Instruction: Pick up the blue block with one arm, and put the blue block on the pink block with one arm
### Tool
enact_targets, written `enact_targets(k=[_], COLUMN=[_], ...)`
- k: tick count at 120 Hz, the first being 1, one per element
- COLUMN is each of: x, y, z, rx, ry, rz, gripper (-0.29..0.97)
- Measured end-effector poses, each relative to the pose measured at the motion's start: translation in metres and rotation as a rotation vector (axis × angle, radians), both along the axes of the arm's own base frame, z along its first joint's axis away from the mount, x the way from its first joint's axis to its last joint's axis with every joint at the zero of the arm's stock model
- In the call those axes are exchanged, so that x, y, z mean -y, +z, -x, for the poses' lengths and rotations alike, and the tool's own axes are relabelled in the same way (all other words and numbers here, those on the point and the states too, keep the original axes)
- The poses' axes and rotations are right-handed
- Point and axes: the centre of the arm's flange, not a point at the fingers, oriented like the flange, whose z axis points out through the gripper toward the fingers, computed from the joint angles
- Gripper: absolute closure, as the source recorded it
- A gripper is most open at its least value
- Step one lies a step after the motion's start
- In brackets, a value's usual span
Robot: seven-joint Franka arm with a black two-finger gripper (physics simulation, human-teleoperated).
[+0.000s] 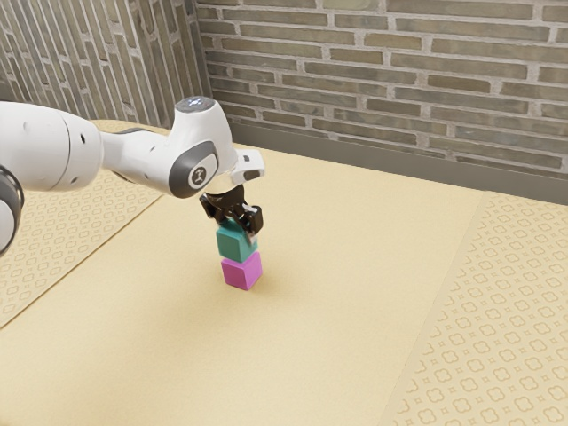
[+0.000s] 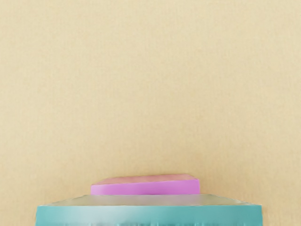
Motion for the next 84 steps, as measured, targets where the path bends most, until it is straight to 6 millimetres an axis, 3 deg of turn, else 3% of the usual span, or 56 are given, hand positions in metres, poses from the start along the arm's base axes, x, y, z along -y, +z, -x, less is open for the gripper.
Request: enact_targets(k=[21,37,43,53,65,72,76,84], x=[0.000,0.001,0.000,0.000,-0.004,-0.011,-0.025,-0.077], y=[0.004,0.039,0.061,0.129,0.269,0.335,0.356,0.379], z=[0.000,0.003,0.006,0.023,0.068,0.105,0.123,0.148], rx=[0.005,0.049,0.069,0.120,0.210,0.227,0.218,0.178], ry=[-0.014,-0.025,-0.027,-0.022,-0.002,0.012,0.033,0.115], rz=[0.000,-0.006,-0.010,-0.012,-0.021,-0.022,-0.020,-0.014], gripper=[0.12,0.08,0.07,0.05,0.04,0.04,0.04,0.03])
